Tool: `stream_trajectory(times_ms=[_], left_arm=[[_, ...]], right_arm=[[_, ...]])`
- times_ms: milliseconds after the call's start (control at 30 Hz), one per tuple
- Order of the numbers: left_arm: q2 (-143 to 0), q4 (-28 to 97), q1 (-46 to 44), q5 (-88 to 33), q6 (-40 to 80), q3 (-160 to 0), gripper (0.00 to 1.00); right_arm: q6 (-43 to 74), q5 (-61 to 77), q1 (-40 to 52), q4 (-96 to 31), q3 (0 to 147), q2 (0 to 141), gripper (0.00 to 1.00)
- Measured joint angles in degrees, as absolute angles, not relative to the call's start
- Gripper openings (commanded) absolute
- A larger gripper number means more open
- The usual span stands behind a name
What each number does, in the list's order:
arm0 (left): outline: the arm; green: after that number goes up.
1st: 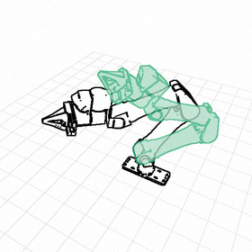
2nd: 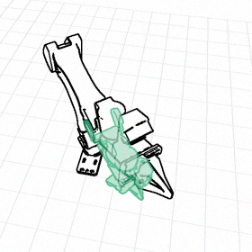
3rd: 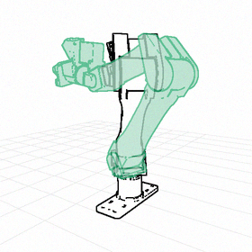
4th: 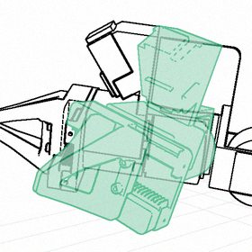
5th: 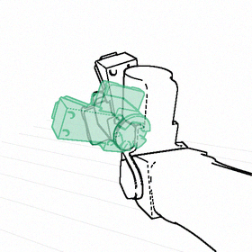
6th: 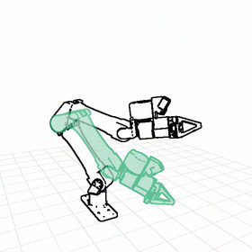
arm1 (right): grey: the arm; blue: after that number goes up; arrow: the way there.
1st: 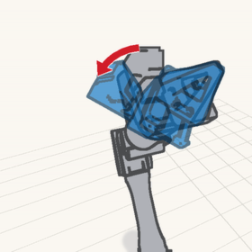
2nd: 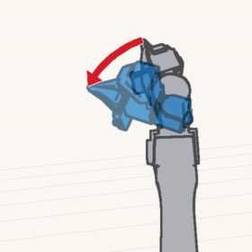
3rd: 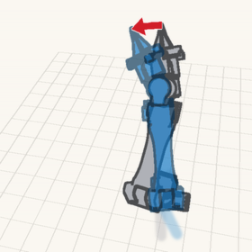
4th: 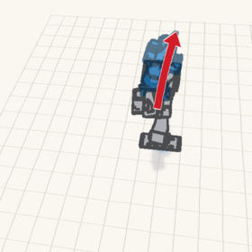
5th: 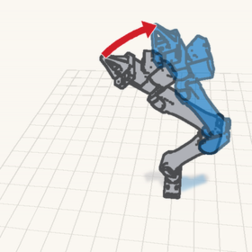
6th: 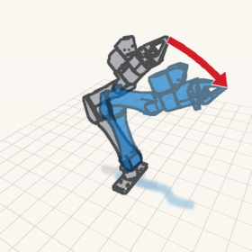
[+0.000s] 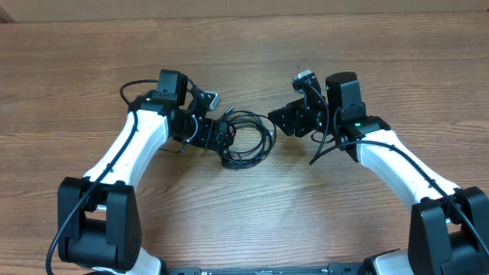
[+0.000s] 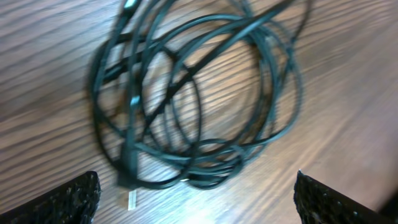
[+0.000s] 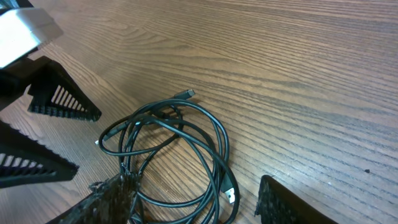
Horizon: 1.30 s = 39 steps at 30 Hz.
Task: Untangle cables
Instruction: 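Move the left gripper down beside the cable bundle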
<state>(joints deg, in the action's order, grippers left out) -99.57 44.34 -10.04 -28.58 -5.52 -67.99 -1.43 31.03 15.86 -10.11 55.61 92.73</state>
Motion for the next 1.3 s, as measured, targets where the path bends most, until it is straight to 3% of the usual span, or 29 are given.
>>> stream_trajectory(times_ms=[533, 967, 1167, 1300], left_arm=[[-99.57, 48.66, -10.20, -16.21, 23.90, -67.94, 1.00], [-99.57, 45.10, -11.18, -11.40, 45.52, -66.37, 0.96], [-99.57, 41.69, -11.22, -11.09, 53.84, -62.87, 0.56], [-99.57, 40.64, -11.44, -11.03, 57.14, -62.04, 0.57]], right_arm=[[-1.45, 31.00, 15.86, -10.11, 55.61, 92.73, 0.62], [-1.45, 31.03, 15.86, -10.09, 55.61, 92.73, 0.57], [-1.41, 31.00, 15.86, -10.07, 55.61, 92.73, 0.57], [-1.43, 31.05, 15.86, -10.09, 55.61, 92.73, 0.57]])
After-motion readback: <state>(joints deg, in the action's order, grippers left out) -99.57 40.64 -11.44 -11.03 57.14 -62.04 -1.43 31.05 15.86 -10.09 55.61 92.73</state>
